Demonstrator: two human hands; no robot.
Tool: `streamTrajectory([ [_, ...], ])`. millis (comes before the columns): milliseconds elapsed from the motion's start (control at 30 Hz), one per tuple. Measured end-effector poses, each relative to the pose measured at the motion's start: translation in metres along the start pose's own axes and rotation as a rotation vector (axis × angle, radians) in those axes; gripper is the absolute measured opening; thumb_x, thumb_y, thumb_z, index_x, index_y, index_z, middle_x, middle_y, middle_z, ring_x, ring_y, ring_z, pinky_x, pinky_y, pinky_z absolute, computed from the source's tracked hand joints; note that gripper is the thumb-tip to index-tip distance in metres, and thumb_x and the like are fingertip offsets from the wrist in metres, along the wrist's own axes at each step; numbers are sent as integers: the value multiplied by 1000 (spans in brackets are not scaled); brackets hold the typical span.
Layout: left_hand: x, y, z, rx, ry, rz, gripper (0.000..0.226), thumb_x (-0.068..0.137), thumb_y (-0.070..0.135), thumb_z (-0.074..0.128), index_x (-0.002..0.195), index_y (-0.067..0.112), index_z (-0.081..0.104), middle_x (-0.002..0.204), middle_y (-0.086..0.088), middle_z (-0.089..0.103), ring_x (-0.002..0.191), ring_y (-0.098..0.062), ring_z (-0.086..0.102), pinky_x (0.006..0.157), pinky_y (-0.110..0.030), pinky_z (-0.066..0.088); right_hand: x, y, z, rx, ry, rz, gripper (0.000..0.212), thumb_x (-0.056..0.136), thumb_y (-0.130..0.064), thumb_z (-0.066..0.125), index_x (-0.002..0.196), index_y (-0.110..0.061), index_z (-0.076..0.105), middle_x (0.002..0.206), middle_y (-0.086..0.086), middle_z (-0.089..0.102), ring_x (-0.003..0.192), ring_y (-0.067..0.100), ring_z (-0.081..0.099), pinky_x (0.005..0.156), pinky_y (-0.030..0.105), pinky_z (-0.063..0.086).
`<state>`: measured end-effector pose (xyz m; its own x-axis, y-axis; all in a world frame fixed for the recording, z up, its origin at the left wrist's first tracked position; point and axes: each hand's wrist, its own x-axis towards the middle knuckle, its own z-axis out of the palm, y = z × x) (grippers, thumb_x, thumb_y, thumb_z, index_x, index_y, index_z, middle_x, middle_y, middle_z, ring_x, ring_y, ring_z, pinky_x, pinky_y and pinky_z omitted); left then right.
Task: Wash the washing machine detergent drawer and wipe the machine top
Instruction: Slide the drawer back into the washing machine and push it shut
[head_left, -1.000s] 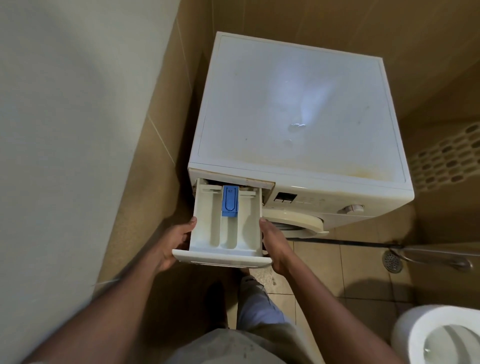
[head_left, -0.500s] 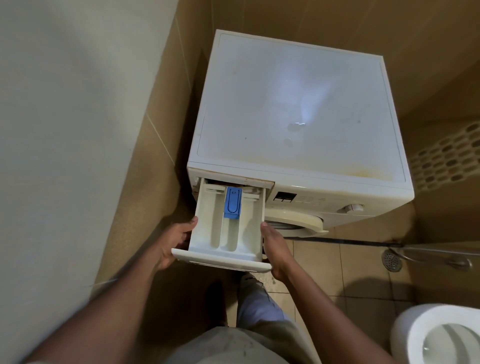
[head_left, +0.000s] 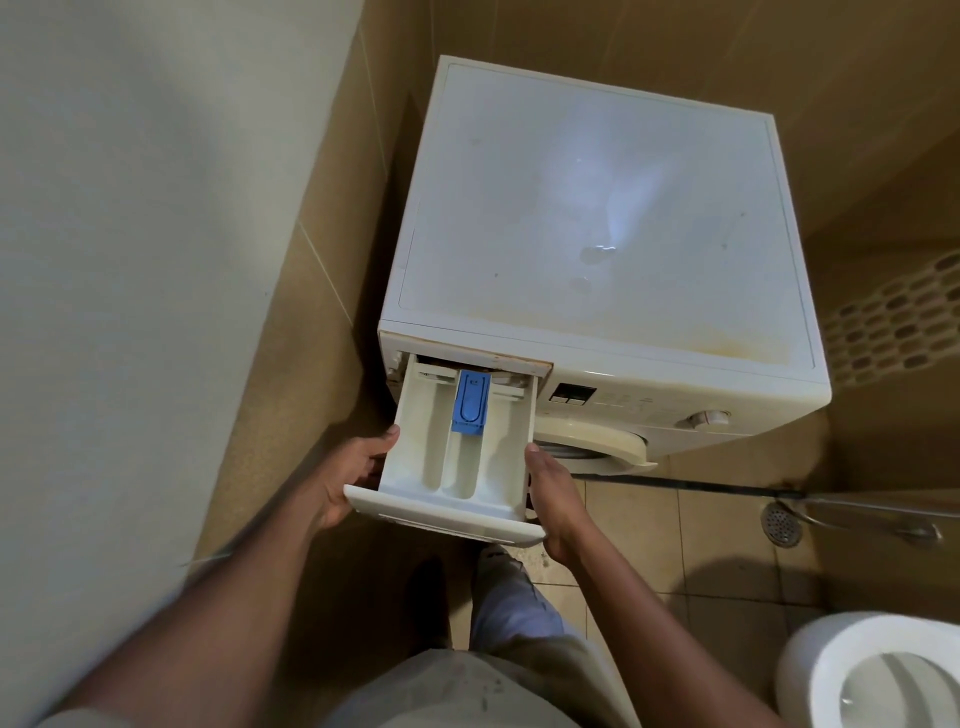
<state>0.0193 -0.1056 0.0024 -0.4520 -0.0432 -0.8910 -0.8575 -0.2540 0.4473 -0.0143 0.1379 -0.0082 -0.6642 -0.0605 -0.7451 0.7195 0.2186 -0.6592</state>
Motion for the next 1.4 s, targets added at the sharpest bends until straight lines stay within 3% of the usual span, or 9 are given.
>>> streamTrajectory([
  [133,2,0,-2,-2,0,-3,42,95,44,57,120,10,61,118,-20,66,108,-37,64,86,-47,54,1,1,6,-15,15,-11,40,105,-37,32,129,-18,58,126,2,63,118,20,57,106,39,42],
  [433,9,-2,-8,-29,17,2,37,94,42,59,115,11,63,118,-21,67,112,-40,62,101,-57,48,1,-3,11,-26,13,-13,35,106,-34,31,121,-21,60,121,3,65,113,19,59,106,39,44],
  [567,11,-2,-8,-17,31,-9,46,91,44,62,124,12,58,123,-20,63,113,-38,61,90,-52,54,1,-5,9,-40,16,-28,32,107,-31,31,118,-23,60,117,0,65,110,16,58,97,31,43],
  [800,13,-4,-12,-52,15,-31,43,90,43,64,121,12,62,119,-21,66,110,-40,64,98,-56,51,3,-8,11,-137,60,-54,39,107,-30,31,118,-11,63,107,6,68,93,16,61,73,27,47],
  [967,12,-4,-9,-48,11,-32,44,91,44,63,122,12,61,118,-21,68,108,-40,65,92,-55,54,1,-10,12,-145,60,-51,38,106,-32,32,119,-14,63,108,8,68,99,22,63,87,37,54],
  [1000,12,-4,-9,-45,15,-30,44,91,44,63,122,12,61,118,-21,68,107,-40,66,91,-54,55,1,-10,12,-156,67,-62,37,106,-32,32,117,-14,63,107,10,69,96,22,64,83,36,53],
  [1100,11,-7,-12,-44,20,-38,46,91,44,63,121,10,62,114,-21,70,106,-40,66,94,-55,53,-4,-8,12,-180,63,-82,36,107,-29,32,120,-14,62,104,2,66,85,7,58,66,22,44],
  [1200,9,-11,-12,-49,19,-48,45,91,44,62,120,9,61,114,-22,70,108,-42,65,99,-57,50,-5,-10,12,-174,41,-80,36,107,-29,33,126,-14,60,107,-2,64,90,4,58,71,19,45],
  [1400,7,-3,-4,-21,0,-33,44,92,45,61,119,10,63,120,-19,67,112,-37,62,95,-51,52,0,-7,12,-158,83,-54,37,106,-30,34,124,-14,62,115,3,67,99,14,61,86,30,48],
])
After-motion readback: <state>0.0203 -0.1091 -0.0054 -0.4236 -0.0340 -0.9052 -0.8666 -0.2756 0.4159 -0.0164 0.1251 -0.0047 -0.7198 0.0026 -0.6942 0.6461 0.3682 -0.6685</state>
